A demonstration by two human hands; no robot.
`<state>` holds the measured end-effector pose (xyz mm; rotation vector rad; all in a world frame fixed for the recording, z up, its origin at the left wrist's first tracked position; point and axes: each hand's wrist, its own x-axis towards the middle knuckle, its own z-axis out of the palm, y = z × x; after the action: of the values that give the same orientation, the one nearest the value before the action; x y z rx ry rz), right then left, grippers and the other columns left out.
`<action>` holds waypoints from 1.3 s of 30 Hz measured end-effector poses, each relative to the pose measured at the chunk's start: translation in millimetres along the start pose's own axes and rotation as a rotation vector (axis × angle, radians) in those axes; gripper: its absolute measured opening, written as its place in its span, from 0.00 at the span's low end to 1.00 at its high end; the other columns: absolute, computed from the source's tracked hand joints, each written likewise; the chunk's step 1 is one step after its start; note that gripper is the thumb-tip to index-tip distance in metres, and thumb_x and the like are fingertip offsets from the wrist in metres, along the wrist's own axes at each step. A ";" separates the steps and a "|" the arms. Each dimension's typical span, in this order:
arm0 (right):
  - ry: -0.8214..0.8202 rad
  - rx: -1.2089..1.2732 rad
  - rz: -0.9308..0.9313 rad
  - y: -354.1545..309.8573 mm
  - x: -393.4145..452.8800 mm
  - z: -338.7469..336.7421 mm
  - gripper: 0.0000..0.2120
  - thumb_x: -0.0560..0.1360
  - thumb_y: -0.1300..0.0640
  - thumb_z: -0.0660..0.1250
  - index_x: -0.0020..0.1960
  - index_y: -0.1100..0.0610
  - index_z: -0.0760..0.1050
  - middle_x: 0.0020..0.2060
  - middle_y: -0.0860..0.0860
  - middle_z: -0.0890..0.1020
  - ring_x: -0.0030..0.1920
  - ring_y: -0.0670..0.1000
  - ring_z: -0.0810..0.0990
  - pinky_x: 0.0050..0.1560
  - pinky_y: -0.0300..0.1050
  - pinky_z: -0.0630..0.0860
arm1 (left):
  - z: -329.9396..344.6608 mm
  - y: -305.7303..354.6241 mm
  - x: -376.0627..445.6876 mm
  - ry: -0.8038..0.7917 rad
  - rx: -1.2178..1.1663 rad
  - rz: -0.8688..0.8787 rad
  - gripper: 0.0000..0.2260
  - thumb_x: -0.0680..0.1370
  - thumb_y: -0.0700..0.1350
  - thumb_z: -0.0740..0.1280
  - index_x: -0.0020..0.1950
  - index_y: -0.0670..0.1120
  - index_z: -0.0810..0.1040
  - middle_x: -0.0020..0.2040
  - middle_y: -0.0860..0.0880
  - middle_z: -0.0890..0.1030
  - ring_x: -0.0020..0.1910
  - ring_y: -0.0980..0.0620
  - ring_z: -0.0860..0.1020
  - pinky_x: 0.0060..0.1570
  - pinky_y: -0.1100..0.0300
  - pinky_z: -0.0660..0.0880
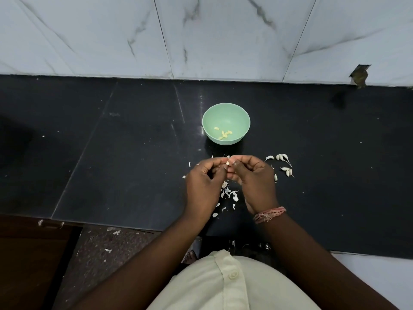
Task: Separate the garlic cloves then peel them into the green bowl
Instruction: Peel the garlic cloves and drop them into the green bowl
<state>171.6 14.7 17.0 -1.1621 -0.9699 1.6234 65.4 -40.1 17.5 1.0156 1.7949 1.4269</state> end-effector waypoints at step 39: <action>-0.093 0.044 0.074 -1.1 0.1 -0.4 0.08 0.79 0.71 0.66 0.50 0.64 0.82 0.42 0.59 0.87 0.44 0.55 0.86 0.44 0.45 0.84 | -3.4 7.0 8.4 -0.002 0.070 -0.084 0.03 0.75 0.41 0.72 0.45 0.47 0.85 0.38 0.51 0.86 0.40 0.50 0.85 0.43 0.52 0.82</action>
<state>172.2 15.1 17.9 -1.1120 -0.9546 1.7625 59.6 -33.7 25.0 0.9641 1.8751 1.3201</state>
